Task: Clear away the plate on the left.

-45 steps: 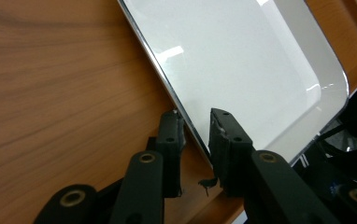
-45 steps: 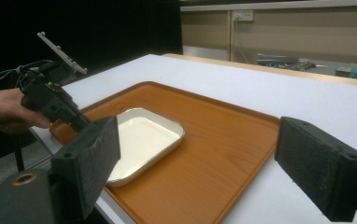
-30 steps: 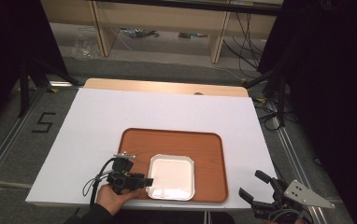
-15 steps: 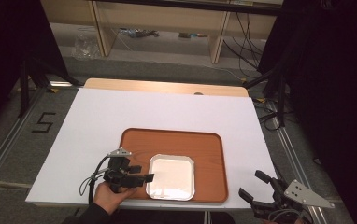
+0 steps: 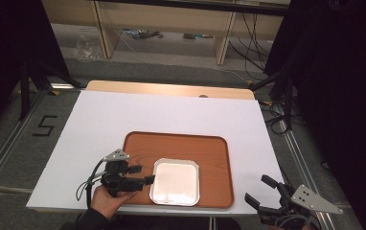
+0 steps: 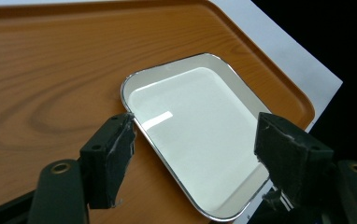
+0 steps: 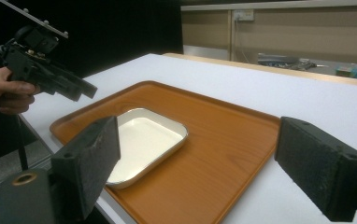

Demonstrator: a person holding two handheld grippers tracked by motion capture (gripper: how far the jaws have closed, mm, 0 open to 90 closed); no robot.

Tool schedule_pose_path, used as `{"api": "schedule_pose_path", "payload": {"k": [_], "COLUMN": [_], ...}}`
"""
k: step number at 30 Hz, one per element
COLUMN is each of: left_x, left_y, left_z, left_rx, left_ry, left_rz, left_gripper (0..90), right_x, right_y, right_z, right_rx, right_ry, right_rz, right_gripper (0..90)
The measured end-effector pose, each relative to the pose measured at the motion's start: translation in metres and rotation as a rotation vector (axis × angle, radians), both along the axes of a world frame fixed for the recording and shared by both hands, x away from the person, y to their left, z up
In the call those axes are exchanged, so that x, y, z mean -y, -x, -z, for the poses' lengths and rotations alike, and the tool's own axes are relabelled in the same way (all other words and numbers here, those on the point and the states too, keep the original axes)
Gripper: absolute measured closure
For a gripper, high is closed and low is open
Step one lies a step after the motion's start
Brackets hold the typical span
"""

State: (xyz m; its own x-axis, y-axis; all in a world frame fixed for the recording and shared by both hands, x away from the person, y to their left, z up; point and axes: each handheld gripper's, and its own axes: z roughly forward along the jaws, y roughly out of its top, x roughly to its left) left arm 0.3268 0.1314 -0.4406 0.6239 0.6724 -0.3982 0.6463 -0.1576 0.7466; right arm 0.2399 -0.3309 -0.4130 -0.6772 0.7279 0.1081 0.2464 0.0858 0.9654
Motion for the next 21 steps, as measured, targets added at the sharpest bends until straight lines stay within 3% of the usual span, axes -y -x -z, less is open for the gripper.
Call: {"api": "schedule_pose_path", "payload": {"k": [2, 10, 14, 21], "left_x": [-0.002, -0.006, -0.007, -0.016], "left_y": [0.002, 0.008, 0.012, 0.021], "left_z": [-0.002, -0.009, -0.012, -0.015], "left_rx": [0.013, 0.057, 0.081, 0.099], "left_ry": [-0.001, -0.005, -0.037, -0.039], "left_rz": [-0.001, 0.021, 0.006, -0.008], "left_gripper": [28.5, 24.6, 20.7, 19.7], "right_x": [0.001, 0.001, 0.001, 0.001], "right_y": [0.0, 0.0, 0.0, 0.0], "right_z": [-0.001, -0.001, -0.001, -0.001], "right_rx": [-0.013, -0.015, -0.016, -0.017], "right_ry": [0.013, 0.016, 0.013, 0.016], "right_rz": [-0.023, -0.025, -0.022, -0.022], "right_gripper": [15.2, 15.2, 15.2, 15.2]}}
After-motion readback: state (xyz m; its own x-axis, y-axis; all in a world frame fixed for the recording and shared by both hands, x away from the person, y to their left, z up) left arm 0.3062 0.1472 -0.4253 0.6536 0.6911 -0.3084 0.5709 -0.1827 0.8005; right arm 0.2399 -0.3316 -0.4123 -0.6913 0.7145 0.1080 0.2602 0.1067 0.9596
